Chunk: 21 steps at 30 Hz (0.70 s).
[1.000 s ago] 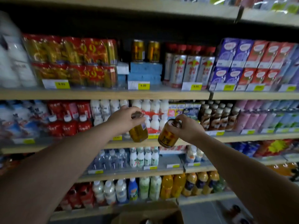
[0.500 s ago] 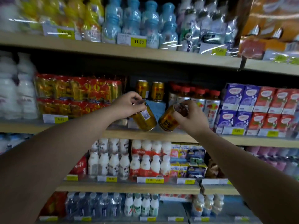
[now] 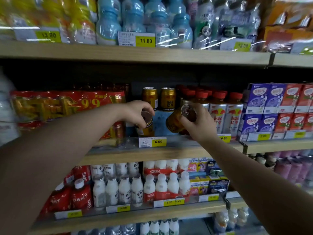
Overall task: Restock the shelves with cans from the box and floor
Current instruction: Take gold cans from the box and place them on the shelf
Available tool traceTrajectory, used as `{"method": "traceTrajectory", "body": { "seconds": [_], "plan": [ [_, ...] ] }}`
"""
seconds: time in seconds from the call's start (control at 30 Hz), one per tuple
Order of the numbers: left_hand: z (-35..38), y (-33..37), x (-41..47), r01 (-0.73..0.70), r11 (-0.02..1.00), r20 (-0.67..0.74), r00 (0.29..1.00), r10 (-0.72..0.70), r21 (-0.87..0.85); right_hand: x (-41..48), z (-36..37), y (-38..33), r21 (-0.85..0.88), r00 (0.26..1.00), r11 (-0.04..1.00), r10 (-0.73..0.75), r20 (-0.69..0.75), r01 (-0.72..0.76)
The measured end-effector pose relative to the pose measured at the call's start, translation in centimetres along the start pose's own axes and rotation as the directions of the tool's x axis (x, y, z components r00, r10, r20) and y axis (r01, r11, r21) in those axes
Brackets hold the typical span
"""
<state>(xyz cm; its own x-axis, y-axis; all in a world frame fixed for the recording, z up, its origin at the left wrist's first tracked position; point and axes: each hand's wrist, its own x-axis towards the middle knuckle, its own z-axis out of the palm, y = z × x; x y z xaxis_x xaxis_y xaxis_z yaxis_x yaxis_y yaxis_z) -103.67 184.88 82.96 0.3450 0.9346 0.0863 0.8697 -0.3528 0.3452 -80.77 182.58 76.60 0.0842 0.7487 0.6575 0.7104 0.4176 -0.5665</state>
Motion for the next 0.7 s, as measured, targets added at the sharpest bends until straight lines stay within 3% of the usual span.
{"method": "traceTrajectory", "body": {
  "seconds": [0.33, 0.5, 0.63, 0.7],
  "plan": [
    [1.1, -0.9, 2.9, 0.032, 0.999, 0.09, 0.995, -0.031, -0.011, 1.2, 2.3, 0.9, -0.017, 0.999, 0.999, 0.035, 0.038, -0.034],
    [1.3, -0.8, 3.1, 0.004, 0.992, 0.094, 0.995, -0.016, 0.128, 1.6, 2.6, 1.4, 0.006, 0.998, 0.999, 0.036, 0.049, -0.036],
    [2.1, -0.3, 2.9, 0.066, 0.969, -0.01, 0.998, -0.066, 0.236, 1.5, 2.7, 1.9, 0.027, 0.997, 0.999, 0.036, 0.066, -0.037],
    [2.5, 0.3, 3.0, 0.075, 0.936, 0.049, 0.994, -0.098, 0.344, 1.5, 2.7, 2.0, 0.025, 0.997, 0.999, 0.026, 0.074, -0.028]
  ]
}}
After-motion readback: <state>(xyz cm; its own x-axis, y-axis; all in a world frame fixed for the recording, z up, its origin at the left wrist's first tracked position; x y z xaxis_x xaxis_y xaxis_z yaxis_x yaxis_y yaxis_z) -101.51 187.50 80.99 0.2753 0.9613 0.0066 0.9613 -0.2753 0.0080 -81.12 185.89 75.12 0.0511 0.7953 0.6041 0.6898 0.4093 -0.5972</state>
